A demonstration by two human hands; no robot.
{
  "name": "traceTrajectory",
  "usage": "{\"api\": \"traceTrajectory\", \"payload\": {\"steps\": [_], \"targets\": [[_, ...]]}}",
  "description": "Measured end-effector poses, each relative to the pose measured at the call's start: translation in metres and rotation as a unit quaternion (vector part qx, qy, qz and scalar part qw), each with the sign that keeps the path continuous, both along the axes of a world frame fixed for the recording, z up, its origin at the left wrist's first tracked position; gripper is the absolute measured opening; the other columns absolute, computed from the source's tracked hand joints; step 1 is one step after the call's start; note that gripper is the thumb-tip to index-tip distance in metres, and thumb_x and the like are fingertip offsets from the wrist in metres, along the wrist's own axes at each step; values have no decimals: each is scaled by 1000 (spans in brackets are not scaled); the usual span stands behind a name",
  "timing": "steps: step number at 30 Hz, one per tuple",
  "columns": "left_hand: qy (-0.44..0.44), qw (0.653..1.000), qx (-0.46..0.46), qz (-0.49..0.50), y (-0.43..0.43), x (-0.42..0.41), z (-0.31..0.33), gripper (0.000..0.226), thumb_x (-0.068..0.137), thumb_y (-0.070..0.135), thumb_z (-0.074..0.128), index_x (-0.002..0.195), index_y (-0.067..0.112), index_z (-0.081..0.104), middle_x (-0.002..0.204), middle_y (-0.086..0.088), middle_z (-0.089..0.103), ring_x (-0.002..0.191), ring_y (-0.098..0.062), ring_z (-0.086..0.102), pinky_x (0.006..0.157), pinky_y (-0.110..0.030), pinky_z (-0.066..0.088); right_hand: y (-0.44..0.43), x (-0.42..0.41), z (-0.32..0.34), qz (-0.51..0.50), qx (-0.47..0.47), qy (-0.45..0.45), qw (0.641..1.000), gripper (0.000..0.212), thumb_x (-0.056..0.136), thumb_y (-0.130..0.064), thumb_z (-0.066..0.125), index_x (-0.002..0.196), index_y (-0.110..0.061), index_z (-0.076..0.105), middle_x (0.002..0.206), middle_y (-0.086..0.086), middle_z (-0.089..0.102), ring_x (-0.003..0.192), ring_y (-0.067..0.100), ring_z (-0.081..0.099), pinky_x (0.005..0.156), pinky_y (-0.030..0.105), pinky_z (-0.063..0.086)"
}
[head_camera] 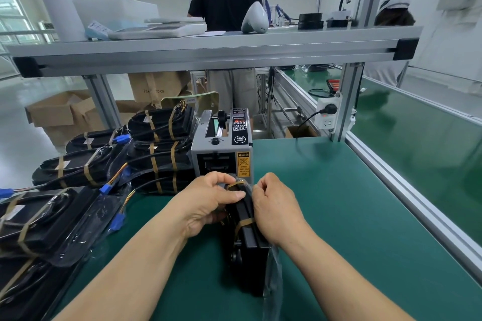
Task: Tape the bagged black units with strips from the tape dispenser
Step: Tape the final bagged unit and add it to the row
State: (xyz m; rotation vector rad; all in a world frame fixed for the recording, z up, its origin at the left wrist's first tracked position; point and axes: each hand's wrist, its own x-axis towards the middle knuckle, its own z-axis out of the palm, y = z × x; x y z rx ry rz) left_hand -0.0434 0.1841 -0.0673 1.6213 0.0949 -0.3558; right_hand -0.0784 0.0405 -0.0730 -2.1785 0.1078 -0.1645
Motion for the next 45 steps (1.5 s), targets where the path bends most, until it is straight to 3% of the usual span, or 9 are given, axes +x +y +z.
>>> {"api": "traceTrajectory", "payload": {"steps": [8, 16, 20, 26, 31, 34, 37, 40, 45], "targets": [[7, 1000, -17, 21, 4, -5, -4, 27, 88, -3, 62, 106, 17, 64, 83, -7, 65, 66, -16, 52, 58, -28, 43, 8, -5, -1, 3, 25, 4, 1000, 40, 80, -63, 60, 85, -25, 46, 92, -4, 56, 79, 14, 54, 65, 34, 42], [10, 998, -44, 39, 10, -22, 0, 44, 86, -17, 47, 112, 15, 62, 78, -8, 71, 55, -15, 62, 52, -28, 50, 12, -10, 2, 33, 41, 48, 997, 81, 62, -73, 74, 118, -21, 49, 117, -5, 44, 104, 15, 56, 90, 36, 51], [-20, 996, -80, 20, 13, -43, -2, 49, 85, -23, 46, 121, 9, 57, 73, -6, 64, 65, -16, 63, 60, -29, 53, 12, -19, 1, 85, 159, 102, 978, 101, 51, -64, 83, 132, -14, 50, 123, 4, 63, 107, 21, 66, 96, 43, 55], [-34, 977, -188, 90, 16, -89, -17, 23, 99, 1, 50, 117, 9, 62, 105, -14, 68, 88, -19, 65, 75, -32, 56, 3, -35, -1, 148, 295, 142, 933, 57, 50, -13, 77, 103, -3, 62, 76, 10, 65, 63, 21, 61, 62, 38, 57], [-40, 991, -99, 85, 21, -127, -26, 21, 101, 18, 52, 105, 14, 72, 98, -4, 76, 84, -11, 71, 69, -24, 56, 9, -62, 8, 162, 134, 58, 976, 52, 56, -25, 64, 107, -21, 57, 86, -1, 66, 70, 12, 60, 66, 35, 54], [-59, 993, -82, 53, 26, -144, -27, 33, 90, 43, 61, 109, 18, 71, 104, -5, 75, 101, -18, 71, 93, -40, 55, 27, -82, 14, 213, 66, -8, 975, 59, 66, -30, 65, 112, -58, 42, 101, -29, 60, 88, -19, 55, 74, 3, 44], [-89, 992, -81, 35, 39, -159, -22, 61, 75, 66, 61, 110, 18, 71, 109, -8, 73, 107, -24, 67, 100, -45, 50, 45, -96, 10, 271, -85, -76, 956, 100, 84, -24, 63, 151, -53, -6, 161, -29, -3, 148, -10, 0, 122, 23, 18], [-131, 990, -49, 34, 52, -172, -19, 70, 74, 75, 57, 111, 16, 69, 112, -13, 71, 109, -28, 65, 104, -44, 47, 56, -107, 17, 307, -160, -130, 929, 98, 90, -25, 58, 135, -54, -25, 154, -30, -31, 145, -8, -23, 125, 30, 7], [-169, 973, -71, 142, 76, -192, -13, 53, 65, 67, 69, 102, 29, 74, 104, -2, 74, 97, -12, 69, 91, -40, 55, 48, -116, 51, 357, 85, -48, 929, 96, 66, -26, 71, 137, -69, 22, 143, -28, 48, 125, -9, 51, 100, 17, 45]]}}
